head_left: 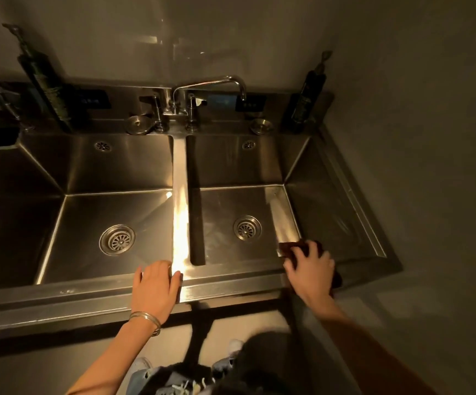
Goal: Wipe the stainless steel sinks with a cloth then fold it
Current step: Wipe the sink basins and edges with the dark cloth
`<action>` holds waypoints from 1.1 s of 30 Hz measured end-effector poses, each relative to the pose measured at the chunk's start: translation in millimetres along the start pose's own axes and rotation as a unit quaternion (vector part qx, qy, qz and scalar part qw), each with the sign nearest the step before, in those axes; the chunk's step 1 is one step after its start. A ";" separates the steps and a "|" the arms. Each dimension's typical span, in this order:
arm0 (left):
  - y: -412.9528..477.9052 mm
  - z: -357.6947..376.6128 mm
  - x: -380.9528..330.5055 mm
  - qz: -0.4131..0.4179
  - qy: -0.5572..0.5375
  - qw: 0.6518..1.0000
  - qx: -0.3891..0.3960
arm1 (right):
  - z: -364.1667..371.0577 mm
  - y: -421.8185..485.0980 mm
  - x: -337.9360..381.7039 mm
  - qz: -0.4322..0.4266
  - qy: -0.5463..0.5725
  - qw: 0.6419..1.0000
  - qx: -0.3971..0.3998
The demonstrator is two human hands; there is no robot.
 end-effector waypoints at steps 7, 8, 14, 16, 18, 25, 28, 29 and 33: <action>0.3 5.2 -27.9 -0.061 0.021 0.997 -0.048 | 0.6 -40.4 98.6 -0.266 0.065 0.962 -0.010; -0.7 2.4 -30.8 -0.055 0.015 0.997 -0.058 | -2.3 -39.5 94.1 -0.275 0.067 0.959 -0.002; 3.0 17.3 -71.5 0.050 0.031 0.998 -0.039 | 4.5 -9.3 -23.2 -0.153 0.048 0.986 0.053; 3.4 27.0 -89.9 0.086 0.042 0.995 -0.028 | 2.8 3.5 -73.5 -0.105 0.035 0.991 0.070; 4.3 36.2 -109.0 0.116 0.044 0.992 -0.028 | -4.3 17.0 -111.9 -0.086 0.030 0.994 0.064; 11.9 57.1 -161.0 0.147 0.056 0.987 0.011 | -12.8 40.9 -176.8 0.056 0.104 0.993 -0.028; 9.4 65.4 -165.8 0.163 0.084 0.982 0.047 | -2.2 41.3 -175.8 0.061 0.052 0.996 -0.034; 8.4 66.1 -165.5 0.160 0.083 0.982 0.054 | -0.7 40.0 -169.6 0.051 0.044 0.997 -0.042; 5.6 63.1 -165.9 0.153 0.070 0.985 0.048 | -0.8 25.2 -120.7 -0.004 0.062 0.998 0.007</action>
Point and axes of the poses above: each hand's wrist, its own y-axis towards the middle knuckle, its own z-axis out of the palm, x = y × z, the point moved 2 cm from there along y, towards the middle knuckle, and after that the axes turned 2 degrees about y, right-handed, at the moved point
